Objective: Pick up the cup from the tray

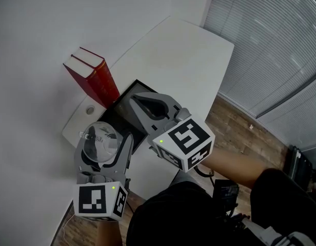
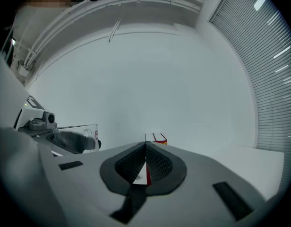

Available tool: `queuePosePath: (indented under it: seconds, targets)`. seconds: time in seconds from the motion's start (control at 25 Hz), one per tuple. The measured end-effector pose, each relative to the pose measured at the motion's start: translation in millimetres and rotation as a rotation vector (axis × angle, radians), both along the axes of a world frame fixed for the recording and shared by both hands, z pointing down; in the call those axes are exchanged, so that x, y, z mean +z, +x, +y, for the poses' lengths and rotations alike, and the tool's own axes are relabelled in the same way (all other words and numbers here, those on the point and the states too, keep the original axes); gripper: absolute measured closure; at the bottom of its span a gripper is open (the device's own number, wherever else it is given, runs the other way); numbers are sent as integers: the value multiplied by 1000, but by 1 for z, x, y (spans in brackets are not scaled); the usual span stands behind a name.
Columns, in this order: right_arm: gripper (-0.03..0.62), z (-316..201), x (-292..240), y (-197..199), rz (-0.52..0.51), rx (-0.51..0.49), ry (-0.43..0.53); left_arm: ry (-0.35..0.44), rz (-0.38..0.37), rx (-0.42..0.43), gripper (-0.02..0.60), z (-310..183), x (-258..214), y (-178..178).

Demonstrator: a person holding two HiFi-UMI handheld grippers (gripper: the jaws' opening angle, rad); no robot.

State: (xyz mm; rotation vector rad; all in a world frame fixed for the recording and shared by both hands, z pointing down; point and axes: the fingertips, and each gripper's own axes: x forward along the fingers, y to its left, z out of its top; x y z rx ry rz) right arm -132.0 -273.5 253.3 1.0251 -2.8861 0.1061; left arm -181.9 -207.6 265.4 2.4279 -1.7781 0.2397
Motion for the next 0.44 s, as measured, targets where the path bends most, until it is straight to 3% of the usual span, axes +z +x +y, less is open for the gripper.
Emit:
queuePosePath:
  seconds: [0.44]
  targets:
    - [580, 1, 7, 3, 0, 12, -10, -1, 10, 12, 192, -3, 5, 4]
